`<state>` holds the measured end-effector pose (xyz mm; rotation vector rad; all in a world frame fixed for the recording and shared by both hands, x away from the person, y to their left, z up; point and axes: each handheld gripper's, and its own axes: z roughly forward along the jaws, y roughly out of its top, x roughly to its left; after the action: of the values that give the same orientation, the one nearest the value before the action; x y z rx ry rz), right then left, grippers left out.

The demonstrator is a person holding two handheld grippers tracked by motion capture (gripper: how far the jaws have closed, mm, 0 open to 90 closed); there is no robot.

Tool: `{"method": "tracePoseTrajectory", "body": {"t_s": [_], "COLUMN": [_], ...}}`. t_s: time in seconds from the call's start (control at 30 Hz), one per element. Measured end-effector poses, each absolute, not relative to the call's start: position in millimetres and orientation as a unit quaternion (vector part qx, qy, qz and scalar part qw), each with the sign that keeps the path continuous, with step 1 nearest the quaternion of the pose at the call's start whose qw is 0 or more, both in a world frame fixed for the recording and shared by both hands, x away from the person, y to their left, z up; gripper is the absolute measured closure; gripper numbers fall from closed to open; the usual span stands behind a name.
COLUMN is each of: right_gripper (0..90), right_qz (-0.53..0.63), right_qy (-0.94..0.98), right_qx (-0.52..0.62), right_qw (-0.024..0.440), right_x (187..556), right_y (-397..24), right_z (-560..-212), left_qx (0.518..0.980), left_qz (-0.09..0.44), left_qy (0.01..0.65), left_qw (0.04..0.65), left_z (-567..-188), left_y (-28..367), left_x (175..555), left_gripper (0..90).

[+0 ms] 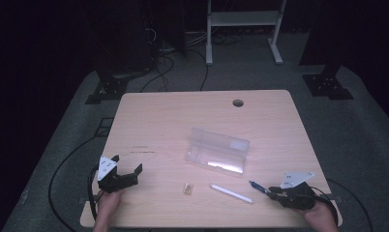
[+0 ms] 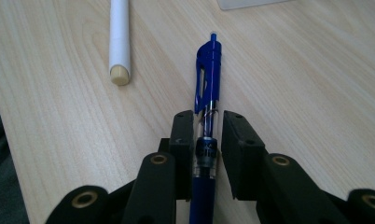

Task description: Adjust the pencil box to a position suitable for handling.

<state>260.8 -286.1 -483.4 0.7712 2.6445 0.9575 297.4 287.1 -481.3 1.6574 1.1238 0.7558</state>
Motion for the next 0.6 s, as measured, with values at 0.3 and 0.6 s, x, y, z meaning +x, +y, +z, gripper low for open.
{"method": "tracePoseTrajectory", "body": {"t_s": [0.3,0.6], "right_gripper": [77.5,79.0], "right_qz": [0.322,0.328], "right_qy": [0.903,0.898], "right_qx": [0.260,0.267], "right_qw": [0.119,0.117], "right_x": [259.0,258.2], "right_y": [-285.8,-287.1], "right_z": [-485.4,-486.4], "left_qx": [0.679,0.679], "left_qz": [0.310,0.310], "left_qy": [0.461,0.460], "left_qw": [0.480,0.480], "left_z": [-481.3,-481.3], "left_y": [287.1,287.2], "left_x": [297.4,297.3], "left_gripper": [0.0,0.0]}}
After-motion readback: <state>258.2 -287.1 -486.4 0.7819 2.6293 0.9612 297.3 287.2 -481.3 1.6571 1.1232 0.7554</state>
